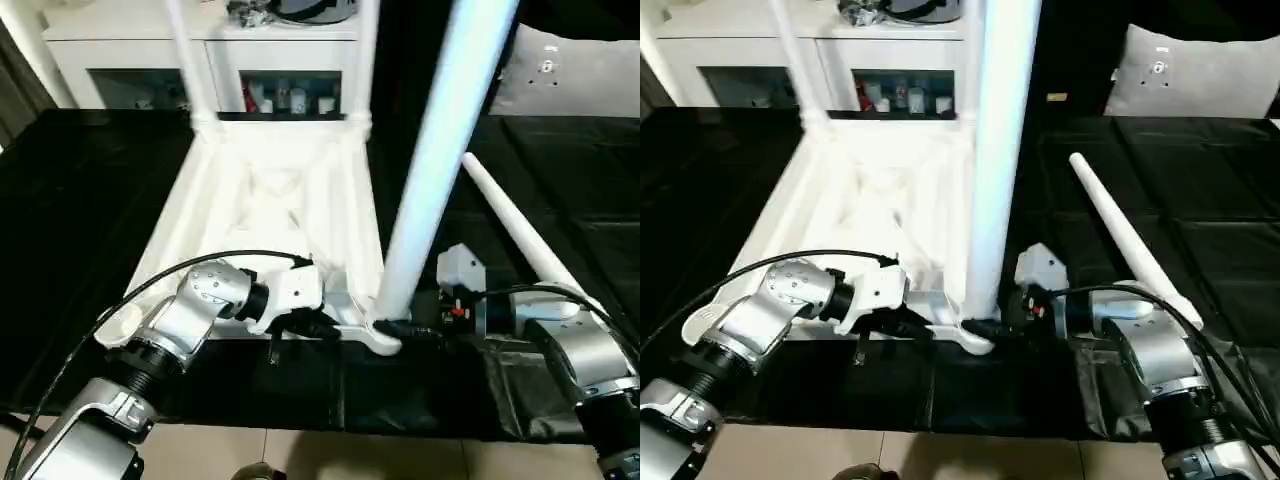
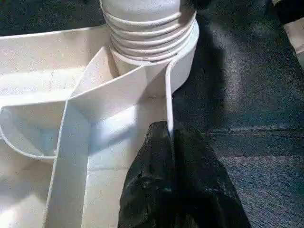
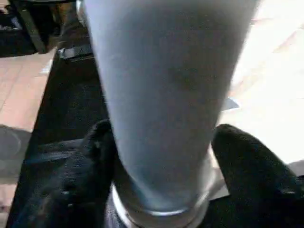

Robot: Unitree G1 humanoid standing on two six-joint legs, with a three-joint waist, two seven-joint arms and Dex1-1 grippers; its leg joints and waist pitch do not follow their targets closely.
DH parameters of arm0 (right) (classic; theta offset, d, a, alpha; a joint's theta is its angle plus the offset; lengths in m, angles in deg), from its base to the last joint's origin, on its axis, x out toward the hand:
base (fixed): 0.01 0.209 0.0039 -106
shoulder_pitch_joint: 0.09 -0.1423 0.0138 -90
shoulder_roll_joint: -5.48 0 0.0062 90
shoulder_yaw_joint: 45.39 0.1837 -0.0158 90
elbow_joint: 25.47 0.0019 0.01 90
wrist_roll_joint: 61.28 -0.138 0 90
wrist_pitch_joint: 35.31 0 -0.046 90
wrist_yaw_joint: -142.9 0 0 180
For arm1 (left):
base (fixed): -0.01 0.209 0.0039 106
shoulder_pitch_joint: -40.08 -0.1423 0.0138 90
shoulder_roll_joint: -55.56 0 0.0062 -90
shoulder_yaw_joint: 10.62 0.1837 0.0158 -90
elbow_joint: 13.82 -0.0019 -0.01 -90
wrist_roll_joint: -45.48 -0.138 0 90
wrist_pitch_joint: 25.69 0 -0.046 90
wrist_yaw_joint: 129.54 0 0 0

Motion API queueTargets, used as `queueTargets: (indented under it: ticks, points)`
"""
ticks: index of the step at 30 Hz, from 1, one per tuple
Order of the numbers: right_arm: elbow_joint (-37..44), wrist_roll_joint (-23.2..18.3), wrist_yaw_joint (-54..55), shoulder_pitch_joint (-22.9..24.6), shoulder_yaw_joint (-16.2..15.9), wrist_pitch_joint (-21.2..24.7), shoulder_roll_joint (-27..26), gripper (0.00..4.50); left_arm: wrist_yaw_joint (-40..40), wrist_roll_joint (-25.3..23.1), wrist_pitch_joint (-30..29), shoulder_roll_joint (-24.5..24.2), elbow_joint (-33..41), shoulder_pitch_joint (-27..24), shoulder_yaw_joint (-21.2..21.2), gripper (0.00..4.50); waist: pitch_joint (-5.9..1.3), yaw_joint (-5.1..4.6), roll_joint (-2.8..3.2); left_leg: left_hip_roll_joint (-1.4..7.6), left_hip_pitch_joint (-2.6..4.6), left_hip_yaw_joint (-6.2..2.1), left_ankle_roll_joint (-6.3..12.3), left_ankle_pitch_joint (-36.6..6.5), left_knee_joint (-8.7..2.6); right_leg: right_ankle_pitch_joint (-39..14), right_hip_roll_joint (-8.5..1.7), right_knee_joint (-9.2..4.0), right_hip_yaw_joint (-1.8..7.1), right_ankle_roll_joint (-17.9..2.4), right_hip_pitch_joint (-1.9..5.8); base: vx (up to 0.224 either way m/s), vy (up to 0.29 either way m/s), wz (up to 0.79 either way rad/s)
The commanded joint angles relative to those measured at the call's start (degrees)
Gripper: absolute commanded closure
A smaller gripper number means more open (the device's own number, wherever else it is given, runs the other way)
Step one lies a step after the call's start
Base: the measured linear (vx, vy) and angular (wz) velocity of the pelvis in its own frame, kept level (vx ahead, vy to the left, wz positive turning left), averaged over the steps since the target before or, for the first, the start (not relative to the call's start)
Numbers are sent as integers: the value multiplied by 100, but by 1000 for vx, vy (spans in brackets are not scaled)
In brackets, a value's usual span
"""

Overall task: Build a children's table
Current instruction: Rotate leg to tighten

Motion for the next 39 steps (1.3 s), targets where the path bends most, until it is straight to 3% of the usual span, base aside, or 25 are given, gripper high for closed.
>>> queueTargets:
  ticks: [1,7,14,18,20,21,22,23,24,25,27,30,33,36,37,38,39]
  points:
    - [-16,5,-99,-41,-80,32,87,140,-249,-151,88,-10,58,-69,309,450,-393,-13,-44,387,104,-111,501,-773,-375,-777,-505,-343,267,-1425,280,0,0,0]
    - [-80,100,-169,-26,-145,85,70,179,-288,-165,106,-36,26,-103,312,450,-405,-4,-55,389,95,-110,556,-670,-363,-590,-500,-318,254,-1460,291,0,0,0]
    - [-74,50,-126,38,-174,254,-12,185,-268,-38,-84,-14,139,-202,226,450,-405,-2,-60,397,102,-111,529,-678,-367,-688,-504,-316,252,-1453,295,0,0,0]
    - [111,-93,377,138,-81,899,-283,185,-25,272,-801,143,560,-375,-7,450,-403,-24,-50,403,103,-110,527,-638,-373,-613,-497,-304,248,-1488,291,0,0,0]
    - [116,24,828,148,-72,1121,-474,186,251,354,-1145,260,757,-454,-133,450,-385,-51,-58,393,109,-114,453,-769,-392,-845,-492,-331,244,-1453,281,0,0,0]
    - [95,112,1050,158,-85,1162,-583,186,459,356,-1318,344,833,-487,-201,450,-348,-91,-73,371,105,-113,369,-1001,-412,-1261,-496,-384,243,-1382,274,0,0,0]
    - [-47,294,1696,129,-35,1297,-913,186,995,295,-1652,561,962,-537,-358,450,-304,-139,-49,358,121,-125,233,-1339,-440,-1856,-510,-442,242,-1263,268,0,0,0]
    - [-47,294,1696,129,-35,1297,-913,186,995,295,-1652,561,962,-537,-358,450,-270,-191,-55,357,132,-131,142,-1536,-464,-2186,-503,-471,234,-1188,259,0,0,0]
    - [-265,322,2348,44,129,1430,-1323,186,1587,216,-2006,842,1082,-569,-528,450,-228,-276,-69,334,191,-162,-21,-2002,-473,-2951,-499,-541,202,-975,226,0,0,0]
    - [-360,302,2589,0,210,1499,-1482,186,1785,208,-2154,959,1152,-586,-586,450,-219,-374,-110,295,185,-200,-118,-2210,-475,-3463,-517,-610,171,-754,233,0,0,0]
    - [-445,315,2849,-39,281,1560,-1642,186,2037,179,-2328,1109,1250,-606,-651,450,-233,-484,-89,285,125,-259,-173,-2262,-500,-3647,-522,-623,122,-525,281,-25,10,-10]
    - [-764,475,3823,-176,515,1709,-2112,186,2955,-35,-2818,1674,1427,-537,-821,450,-239,-611,-100,281,195,-262,-113,-2454,-476,-3602,-508,-703,105,-498,197,0,0,0]
    - [-955,562,4237,-254,635,1697,-2303,186,3335,-219,-2858,1900,1414,-435,-765,450,-237,-669,-80,266,173,-261,-14,-2425,-475,-3517,-497,-734,94,-501,196,0,0,0]
    - [-1089,578,4335,-287,717,1557,-2429,116,3485,-376,-2915,2009,1433,-328,-628,450,-274,-653,-62,292,157,-253,22,-2360,-495,-3002,-498,-699,124,-624,206,0,0,0]
    - [-1081,554,4333,-280,744,1518,-2435,113,3519,-386,-2958,2006,1419,-310,-629,450,-269,-646,-29,299,149,-252,37,-2345,-511,-2794,-487,-679,135,-708,211,0,0,0]
    - [-1049,541,4325,-269,761,1485,-2433,108,3553,-388,-3002,1996,1410,-302,-641,450,-274,-646,-41,302,163,-239,39,-2359,-507,-2707,-483,-679,144,-750,197,0,0,0]
    - [-920,531,4244,-226,782,1385,-2379,108,3532,-402,-2973,1918,1363,-303,-657,450,-291,-611,8,300,195,-216,39,-2320,-490,-2472,-483,-670,171,-872,182,0,0,0]
